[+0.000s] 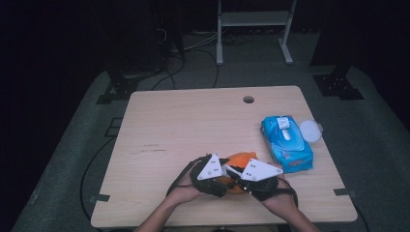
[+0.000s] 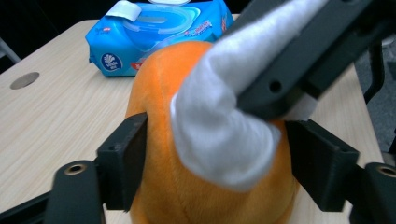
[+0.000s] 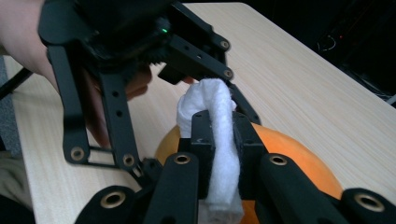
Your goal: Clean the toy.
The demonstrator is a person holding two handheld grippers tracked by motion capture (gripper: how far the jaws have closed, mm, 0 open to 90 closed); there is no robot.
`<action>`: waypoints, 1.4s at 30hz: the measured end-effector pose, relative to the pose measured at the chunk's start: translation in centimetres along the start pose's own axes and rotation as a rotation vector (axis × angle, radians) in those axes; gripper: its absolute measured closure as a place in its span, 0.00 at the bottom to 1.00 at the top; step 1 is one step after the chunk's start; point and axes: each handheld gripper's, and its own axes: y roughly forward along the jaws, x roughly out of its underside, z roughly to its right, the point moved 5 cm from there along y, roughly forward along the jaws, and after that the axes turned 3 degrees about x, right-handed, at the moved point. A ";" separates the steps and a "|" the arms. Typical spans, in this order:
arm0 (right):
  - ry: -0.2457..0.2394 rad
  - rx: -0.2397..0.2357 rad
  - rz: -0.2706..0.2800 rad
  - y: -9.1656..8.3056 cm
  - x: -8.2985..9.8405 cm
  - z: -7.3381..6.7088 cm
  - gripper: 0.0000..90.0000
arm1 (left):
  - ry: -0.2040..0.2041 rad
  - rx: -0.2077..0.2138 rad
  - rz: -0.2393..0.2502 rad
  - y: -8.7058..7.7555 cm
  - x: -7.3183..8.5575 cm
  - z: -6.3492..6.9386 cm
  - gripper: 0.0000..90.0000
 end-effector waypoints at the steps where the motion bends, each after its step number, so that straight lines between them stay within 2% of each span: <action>1: 0.022 0.003 0.004 -0.2 0.2 0.6 0.90 | -0.008 0.002 0.001 -0.1 0.1 -0.2 0.32; 5: 0.097 0.052 -0.002 -0.8 1.4 3.6 0.90 | -0.038 0.005 -0.006 -0.5 0.8 -1.1 0.33; 7: 0.129 0.074 -0.020 -0.8 2.3 4.7 0.90 | -0.060 -0.004 -0.016 -0.6 1.4 -1.6 0.34; 10: 0.153 0.070 -0.030 -0.3 2.9 4.9 0.90 | -0.097 0.007 -0.007 -0.8 1.7 -2.0 0.31; 12: 0.134 0.080 -0.034 -0.1 2.6 4.4 0.90 | -0.151 0.035 0.005 -0.9 1.3 -2.2 0.20; 14: 0.129 0.079 -0.022 0.0 2.2 3.9 0.90 | -0.176 0.050 0.036 -0.9 0.7 -2.1 0.13; 15: 0.126 0.065 -0.009 0.0 1.9 3.5 0.90 | -0.172 0.047 0.038 -0.9 0.5 -1.9 0.13; 16: 0.119 0.052 -0.001 0.1 1.6 2.9 0.90 | -0.150 0.042 0.022 -0.7 0.5 -1.8 0.14; 18: 0.088 0.029 0.005 0.3 1.2 1.7 0.90 | -0.124 0.032 0.008 -0.8 0.9 -1.9 0.21; 20: 0.067 0.021 0.000 0.3 1.2 1.4 0.90 | -0.104 0.033 0.001 -1.1 1.3 -2.1 0.28; 21: 0.071 0.015 -0.001 0.3 1.3 1.6 0.90 | -0.101 0.026 -0.005 -1.2 1.5 -2.2 0.31; 24: 0.107 0.025 -0.016 0.1 2.0 2.9 0.90 | -0.116 0.028 -0.009 -1.5 2.0 -2.6 0.32; 27: 0.132 0.032 -0.035 -0.1 3.0 3.7 0.90 | -0.122 0.032 0.016 -1.5 2.3 -2.7 0.31; 28: 0.132 0.031 -0.036 -0.1 3.0 3.6 0.90 | -0.144 0.042 0.026 -1.4 2.1 -2.6 0.28; 29: 0.118 0.038 -0.039 -0.1 2.9 3.3 0.90 | -0.171 0.052 0.030 -1.4 1.9 -2.6 0.20; 30: 0.106 0.041 -0.038 -0.1 2.8 3.1 0.90 | -0.202 0.069 0.032 -1.3 1.7 -2.7 0.17; 31: 0.096 0.038 -0.036 0.0 2.5 2.6 0.90 | -0.216 0.072 0.035 -1.2 1.4 -2.6 0.15; 32: 0.083 0.028 -0.030 0.1 2.2 2.0 0.90 | -0.195 0.062 0.025 -1.0 1.4 -2.5 0.15; 34: 0.056 -0.013 -0.020 0.3 1.7 0.7 0.90 | -0.162 0.055 0.018 -0.9 1.5 -2.2 0.21; 36: 0.029 -0.009 -0.026 0.4 1.6 0.2 0.90 | -0.149 0.045 0.012 -1.0 1.6 -2.2 0.27; 39: 0.061 -0.006 -0.018 0.2 1.8 1.4 0.90 | -0.161 0.043 0.007 -1.3 1.9 -2.4 0.31; 42: 0.124 0.003 -0.027 0.0 2.7 3.1 0.90 | -0.168 0.036 0.010 -1.3 2.0 -2.5 0.32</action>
